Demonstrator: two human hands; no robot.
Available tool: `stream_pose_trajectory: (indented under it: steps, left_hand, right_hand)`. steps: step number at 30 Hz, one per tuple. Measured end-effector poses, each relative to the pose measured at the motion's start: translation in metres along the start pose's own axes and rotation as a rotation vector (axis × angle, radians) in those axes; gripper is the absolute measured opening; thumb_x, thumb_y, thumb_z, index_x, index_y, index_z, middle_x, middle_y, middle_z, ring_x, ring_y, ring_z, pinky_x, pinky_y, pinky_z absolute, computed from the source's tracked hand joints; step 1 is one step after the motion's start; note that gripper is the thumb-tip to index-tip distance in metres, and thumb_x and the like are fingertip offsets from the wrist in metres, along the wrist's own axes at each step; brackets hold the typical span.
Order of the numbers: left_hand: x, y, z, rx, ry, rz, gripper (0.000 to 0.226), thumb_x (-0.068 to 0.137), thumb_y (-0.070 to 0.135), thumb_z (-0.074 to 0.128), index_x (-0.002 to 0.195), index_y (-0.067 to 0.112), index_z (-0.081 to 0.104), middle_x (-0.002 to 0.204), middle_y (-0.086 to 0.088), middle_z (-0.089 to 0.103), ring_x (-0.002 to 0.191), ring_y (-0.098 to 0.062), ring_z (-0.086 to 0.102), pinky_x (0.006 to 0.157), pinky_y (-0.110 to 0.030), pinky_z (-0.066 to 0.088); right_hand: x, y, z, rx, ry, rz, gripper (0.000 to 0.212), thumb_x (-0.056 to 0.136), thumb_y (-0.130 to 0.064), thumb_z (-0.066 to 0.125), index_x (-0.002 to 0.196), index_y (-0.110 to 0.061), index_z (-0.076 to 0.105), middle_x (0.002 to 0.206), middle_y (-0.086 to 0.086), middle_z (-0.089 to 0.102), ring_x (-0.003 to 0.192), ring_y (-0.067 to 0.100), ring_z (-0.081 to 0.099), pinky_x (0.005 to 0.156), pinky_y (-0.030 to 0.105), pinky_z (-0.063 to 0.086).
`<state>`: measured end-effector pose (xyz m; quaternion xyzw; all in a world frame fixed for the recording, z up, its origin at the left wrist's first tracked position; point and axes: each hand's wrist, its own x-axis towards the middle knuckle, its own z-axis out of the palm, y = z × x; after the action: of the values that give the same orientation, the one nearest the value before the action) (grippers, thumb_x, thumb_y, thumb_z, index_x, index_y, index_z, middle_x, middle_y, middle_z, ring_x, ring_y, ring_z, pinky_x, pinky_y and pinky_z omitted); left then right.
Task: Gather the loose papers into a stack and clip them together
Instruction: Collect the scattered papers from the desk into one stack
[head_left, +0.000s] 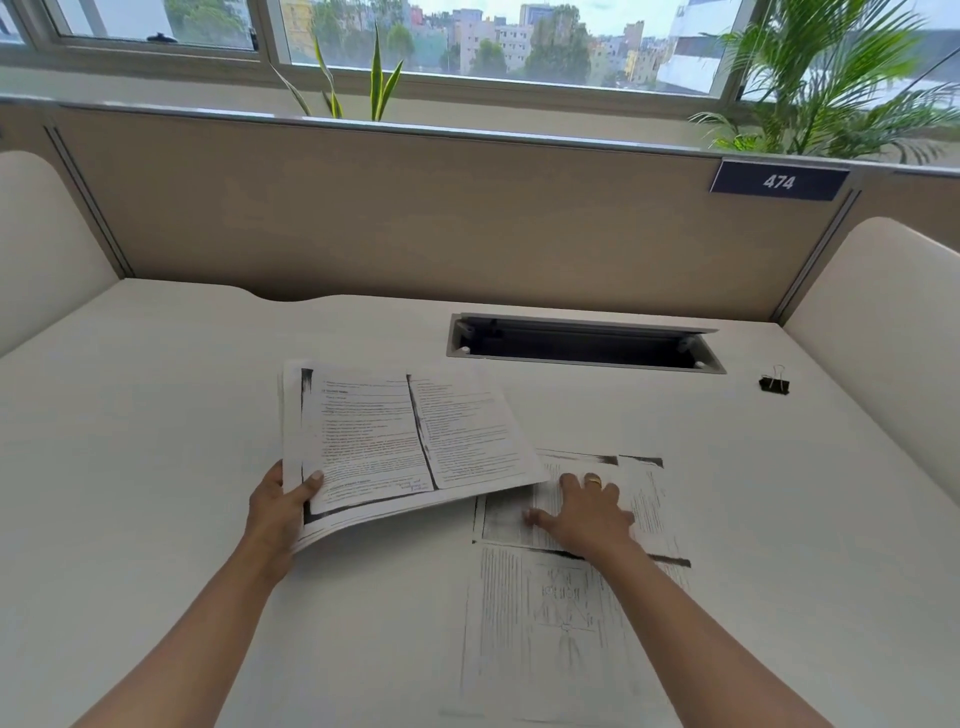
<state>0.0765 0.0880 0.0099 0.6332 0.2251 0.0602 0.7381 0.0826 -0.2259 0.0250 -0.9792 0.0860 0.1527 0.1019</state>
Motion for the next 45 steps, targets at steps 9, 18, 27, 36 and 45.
stream_pose_trajectory:
  steps: [9, 18, 27, 36, 45]
  left_hand:
    - [0.003, 0.004, 0.001, -0.103, -0.014, 0.005, 0.04, 0.089, 0.003, 0.054, 0.129, 0.008, 0.049, 0.123, -0.014, 0.059, 0.106, -0.031, 0.057, 0.099, -0.042, 0.043]
    - [0.002, 0.0, -0.005, -0.122, -0.004, 0.015, 0.041, 0.09, 0.0, 0.052, 0.129, 0.007, 0.049, 0.126, -0.016, 0.057, 0.104, -0.031, 0.056, 0.095, -0.038, 0.044]
    - [0.002, -0.002, -0.009, -0.169, 0.003, 0.018, 0.04, 0.09, 0.0, 0.051, 0.129, 0.008, 0.05, 0.122, -0.014, 0.057, 0.093, -0.023, 0.06, 0.069, -0.021, 0.056]
    - [0.0, -0.005, -0.006, -0.142, -0.003, 0.02, 0.039, 0.09, 0.0, 0.052, 0.128, 0.008, 0.051, 0.122, -0.014, 0.058, 0.096, -0.025, 0.06, 0.073, -0.028, 0.057]
    - [0.0, -0.004, -0.012, -0.169, 0.012, 0.01, 0.041, 0.09, 0.0, 0.052, 0.129, 0.007, 0.05, 0.118, -0.012, 0.058, 0.089, -0.019, 0.061, 0.065, -0.02, 0.057]
  right_hand:
    - [-0.002, 0.001, 0.002, 0.325, -0.11, -0.342, 0.064, 0.065, -0.081, 0.042, 0.103, -0.033, 0.061, 0.142, -0.012, 0.045, 0.139, 0.011, 0.028, 0.115, 0.056, -0.001]
    - [0.002, 0.007, 0.012, 0.787, -0.23, -0.386, 0.056, 0.055, -0.08, 0.057, 0.048, -0.026, 0.069, 0.1, -0.011, 0.072, 0.13, 0.001, 0.035, 0.113, 0.041, 0.022]
    - [-0.004, 0.023, 0.025, 0.287, 0.468, -0.435, 0.032, 0.081, -0.04, 0.061, 0.061, -0.016, 0.066, 0.059, -0.006, 0.061, 0.057, 0.008, 0.05, 0.062, 0.024, 0.039]
    - [0.003, 0.03, 0.025, 0.174, 0.066, -0.479, 0.045, 0.092, -0.042, 0.045, 0.136, -0.033, 0.043, 0.151, -0.014, 0.028, 0.144, 0.008, 0.012, 0.116, 0.045, 0.002]
    - [0.007, 0.049, 0.016, 0.579, 0.539, -0.069, 0.036, 0.08, 0.01, 0.045, 0.099, -0.008, 0.069, 0.115, 0.011, 0.064, 0.111, 0.028, 0.054, 0.088, 0.03, 0.041]
